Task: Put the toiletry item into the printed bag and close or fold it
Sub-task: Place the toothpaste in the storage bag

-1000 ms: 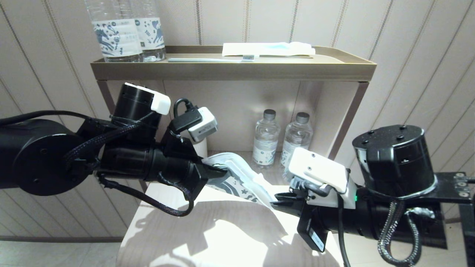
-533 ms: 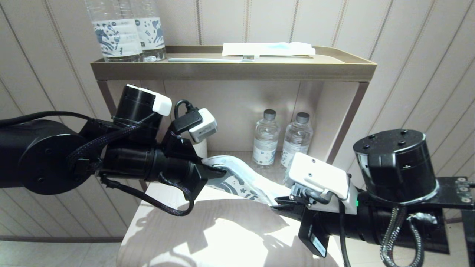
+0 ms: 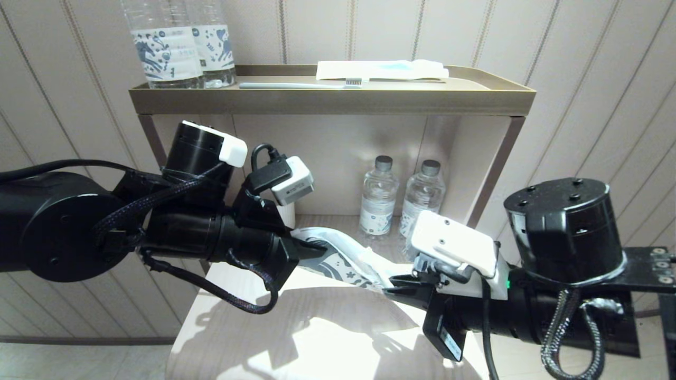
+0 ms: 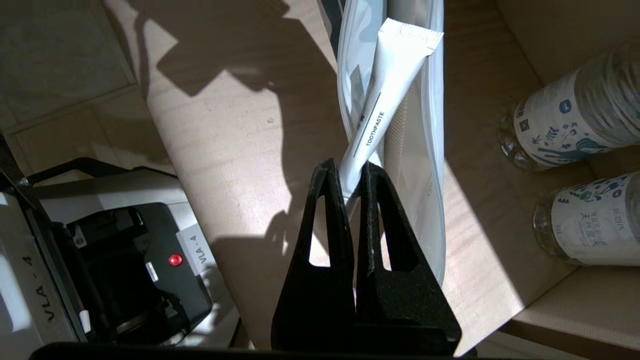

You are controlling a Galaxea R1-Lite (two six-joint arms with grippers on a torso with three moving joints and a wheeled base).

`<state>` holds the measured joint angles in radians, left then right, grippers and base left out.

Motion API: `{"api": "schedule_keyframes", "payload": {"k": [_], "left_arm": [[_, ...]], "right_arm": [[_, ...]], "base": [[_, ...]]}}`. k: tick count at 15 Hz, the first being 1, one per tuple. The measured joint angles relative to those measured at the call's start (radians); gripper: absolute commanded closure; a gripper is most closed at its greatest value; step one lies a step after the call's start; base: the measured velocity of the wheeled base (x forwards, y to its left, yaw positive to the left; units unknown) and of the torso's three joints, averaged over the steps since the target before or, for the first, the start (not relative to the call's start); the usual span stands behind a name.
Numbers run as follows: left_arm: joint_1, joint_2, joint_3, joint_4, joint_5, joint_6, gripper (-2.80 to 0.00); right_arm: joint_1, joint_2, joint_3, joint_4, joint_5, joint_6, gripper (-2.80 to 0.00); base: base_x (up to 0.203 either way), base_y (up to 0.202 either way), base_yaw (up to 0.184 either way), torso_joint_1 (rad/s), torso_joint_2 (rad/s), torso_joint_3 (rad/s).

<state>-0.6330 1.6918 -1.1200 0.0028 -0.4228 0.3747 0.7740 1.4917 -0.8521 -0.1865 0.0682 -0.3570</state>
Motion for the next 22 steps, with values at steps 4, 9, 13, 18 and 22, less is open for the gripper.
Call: {"api": "schedule_keyframes", "payload": {"k": [4, 9, 13, 18, 22], "left_arm": [[-0.014, -0.001, 0.003, -0.001, 0.001, 0.001, 0.0], [-0.025, -0.005, 0.009, -0.001, 0.001, 0.005, 0.0], [-0.033, -0.01, 0.011, 0.0, 0.001, 0.004, 0.0], [-0.034, -0.019, 0.011, -0.001, 0.0, 0.001, 0.0], [-0.034, -0.019, 0.014, -0.001, -0.001, 0.0, 0.0]], "right_arm": [[0.0, 0.015, -0.016, 0.0, 0.005, 0.025, 0.0], [-0.001, 0.061, -0.03, -0.093, 0.022, 0.113, 0.0], [0.0, 0.074, -0.029, -0.118, 0.022, 0.136, 0.0], [-0.002, 0.086, -0.031, -0.116, 0.022, 0.135, -2.8], [-0.007, 0.09, -0.028, -0.117, 0.023, 0.133, -2.8]], "base": [[0.0, 0.0, 0.0, 0.0, 0.0, 0.0], [0.0, 0.0, 0.0, 0.0, 0.0, 0.0], [0.0, 0.0, 0.0, 0.0, 0.0, 0.0], [0.0, 0.0, 0.0, 0.0, 0.0, 0.0], [0.0, 0.0, 0.0, 0.0, 0.0, 0.0]]}}
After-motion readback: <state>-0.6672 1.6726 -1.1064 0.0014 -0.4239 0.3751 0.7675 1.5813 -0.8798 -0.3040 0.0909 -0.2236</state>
